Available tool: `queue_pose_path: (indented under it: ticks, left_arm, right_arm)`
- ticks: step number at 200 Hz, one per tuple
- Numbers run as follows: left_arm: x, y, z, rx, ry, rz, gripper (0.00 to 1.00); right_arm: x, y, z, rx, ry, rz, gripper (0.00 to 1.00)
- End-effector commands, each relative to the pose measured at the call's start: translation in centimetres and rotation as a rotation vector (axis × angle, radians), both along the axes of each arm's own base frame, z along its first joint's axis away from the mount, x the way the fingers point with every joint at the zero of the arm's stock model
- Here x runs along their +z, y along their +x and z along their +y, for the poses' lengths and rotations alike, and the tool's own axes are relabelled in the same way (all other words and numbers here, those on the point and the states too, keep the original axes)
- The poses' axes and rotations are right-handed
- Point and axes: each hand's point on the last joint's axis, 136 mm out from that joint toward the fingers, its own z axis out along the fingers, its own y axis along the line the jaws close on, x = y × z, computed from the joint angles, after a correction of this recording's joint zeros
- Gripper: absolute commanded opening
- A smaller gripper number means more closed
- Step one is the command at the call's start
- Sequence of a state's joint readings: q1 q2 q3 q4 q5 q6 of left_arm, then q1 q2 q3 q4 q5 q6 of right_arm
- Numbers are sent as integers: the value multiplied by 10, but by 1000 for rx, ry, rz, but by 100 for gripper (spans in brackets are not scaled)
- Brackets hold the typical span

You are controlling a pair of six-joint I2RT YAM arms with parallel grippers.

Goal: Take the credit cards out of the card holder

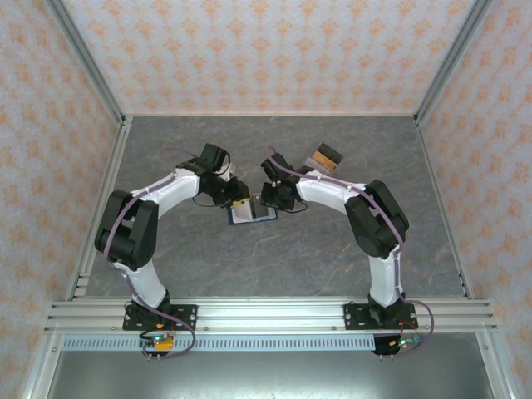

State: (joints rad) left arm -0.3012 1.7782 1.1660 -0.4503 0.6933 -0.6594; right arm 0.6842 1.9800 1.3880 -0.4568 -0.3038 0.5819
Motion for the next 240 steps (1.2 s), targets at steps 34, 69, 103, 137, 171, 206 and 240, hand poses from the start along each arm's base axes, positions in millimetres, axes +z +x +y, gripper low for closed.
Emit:
queue_pose_path:
  ticks: [34,69,103,137,171,206,240]
  left_arm:
    - [-20,10,-8,6,-28,36,24]
    - [-35,9,-6,11,-13,62,25]
    - [-51,6,-5,21,-38,102,26]
    - [-54,6,-4,26,-60,115,27]
    - [-56,6,-3,37,-86,121,26]
    - [-49,8,-2,42,-117,115,24]
    - [-37,11,-6,37,-161,96,20]
  right_arm:
    - [-5,3,2,14,-22,24,27]
    - [-8,3,6,28,-20,35,23]
    - [-14,2,5,28,-27,50,23]
    - [-24,-2,9,40,-23,84,23]
    - [-26,-3,11,44,-10,95,23]
    - [-29,-3,8,38,-29,100,22]
    - [-35,-5,3,29,-58,113,19]
